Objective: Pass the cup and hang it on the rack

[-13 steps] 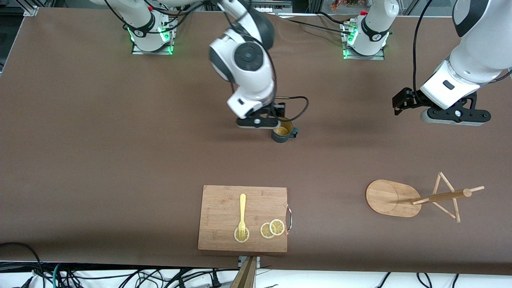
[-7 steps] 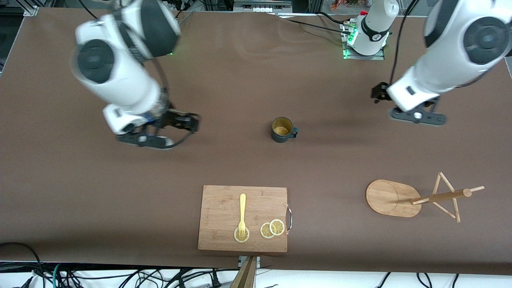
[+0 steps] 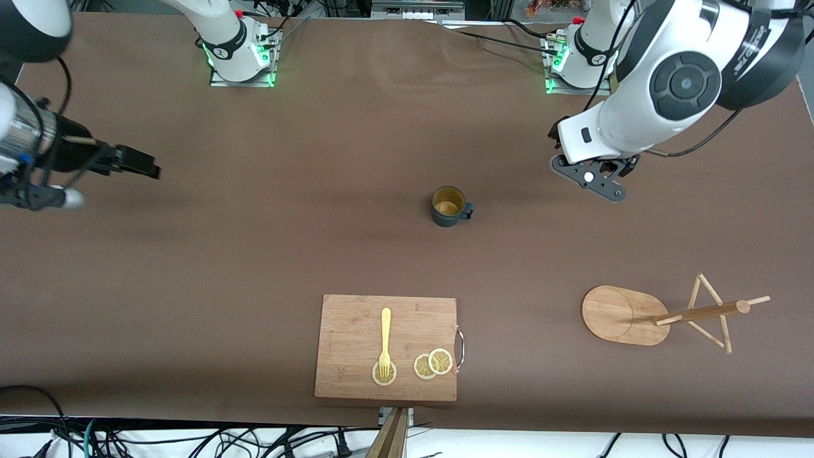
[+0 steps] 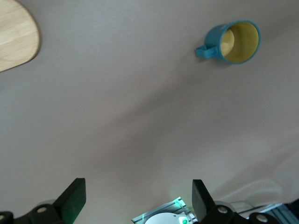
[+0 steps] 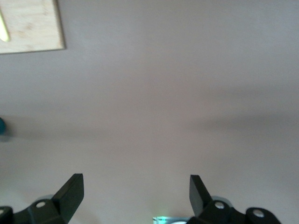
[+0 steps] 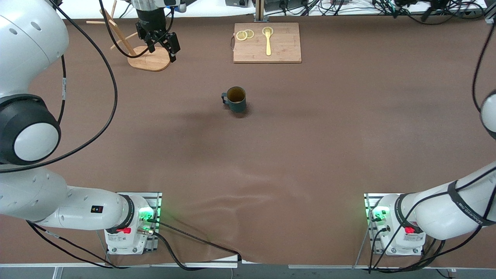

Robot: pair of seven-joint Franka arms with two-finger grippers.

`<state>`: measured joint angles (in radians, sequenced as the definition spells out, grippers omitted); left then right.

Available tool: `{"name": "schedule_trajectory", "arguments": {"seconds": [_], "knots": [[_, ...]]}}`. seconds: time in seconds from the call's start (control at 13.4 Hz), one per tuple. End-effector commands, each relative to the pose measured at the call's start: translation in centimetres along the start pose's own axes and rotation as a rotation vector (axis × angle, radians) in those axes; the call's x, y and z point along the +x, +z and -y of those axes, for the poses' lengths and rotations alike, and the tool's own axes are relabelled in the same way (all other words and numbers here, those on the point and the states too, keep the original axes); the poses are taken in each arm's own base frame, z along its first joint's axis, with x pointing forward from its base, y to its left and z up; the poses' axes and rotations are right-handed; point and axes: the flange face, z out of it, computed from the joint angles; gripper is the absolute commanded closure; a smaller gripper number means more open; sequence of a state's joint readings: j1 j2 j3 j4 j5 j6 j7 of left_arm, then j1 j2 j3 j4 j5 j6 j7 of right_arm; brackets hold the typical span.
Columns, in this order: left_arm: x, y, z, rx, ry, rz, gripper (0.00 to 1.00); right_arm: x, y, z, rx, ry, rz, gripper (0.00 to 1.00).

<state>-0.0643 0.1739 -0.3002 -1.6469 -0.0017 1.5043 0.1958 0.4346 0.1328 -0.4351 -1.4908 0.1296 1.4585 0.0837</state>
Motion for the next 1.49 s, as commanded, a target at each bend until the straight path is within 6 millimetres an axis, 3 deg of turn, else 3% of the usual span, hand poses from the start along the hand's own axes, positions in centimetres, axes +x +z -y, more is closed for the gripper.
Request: {"name": "schedule_trajectory", "arguments": {"seconds": [0.0, 0.3, 0.45, 0.6, 0.82, 0.97, 1.19, 1.41], "knots": [[2.2, 2.0, 1.2, -0.049, 0.172, -0.014, 0.0, -4.5, -0.1, -1.1, -0.011, -0.04, -0.013, 0.0], [4.8, 7.5, 3.6, -0.136, 0.433, -0.108, 0.0, -4.6, -0.3, -1.6, -0.02, -0.043, -0.028, 0.0], [4.3, 11.5, 6.5, -0.235, 0.5, -0.234, 0.0, -4.7, -0.5, -1.8, -0.035, -0.044, -0.033, 0.0], [4.2, 14.0, 7.4, -0.274, 0.579, -0.342, 0.0, -4.7, -0.6, -1.8, -0.048, -0.047, -0.031, 0.0], [4.8, 16.7, 5.6, -0.297, 0.66, -0.446, 0.0, -4.8, -0.6, -1.7, -0.054, -0.054, -0.03, 0.0], [6.7, 18.4, 3.6, -0.293, 0.777, -0.537, 0.0, -4.7, -0.3, -1.5, -0.056, -0.057, -0.027, 0.0], [7.1, 21.5, 3.8, -0.221, 0.895, -0.615, 0.0, -4.7, -0.3, -1.5, -0.063, -0.053, -0.028, 0.0], [6.7, 24.9, 0.5, -0.232, 0.933, -0.759, 0.0, -4.6, -0.1, -2.1, -0.073, -0.039, -0.027, 0.0]]}}
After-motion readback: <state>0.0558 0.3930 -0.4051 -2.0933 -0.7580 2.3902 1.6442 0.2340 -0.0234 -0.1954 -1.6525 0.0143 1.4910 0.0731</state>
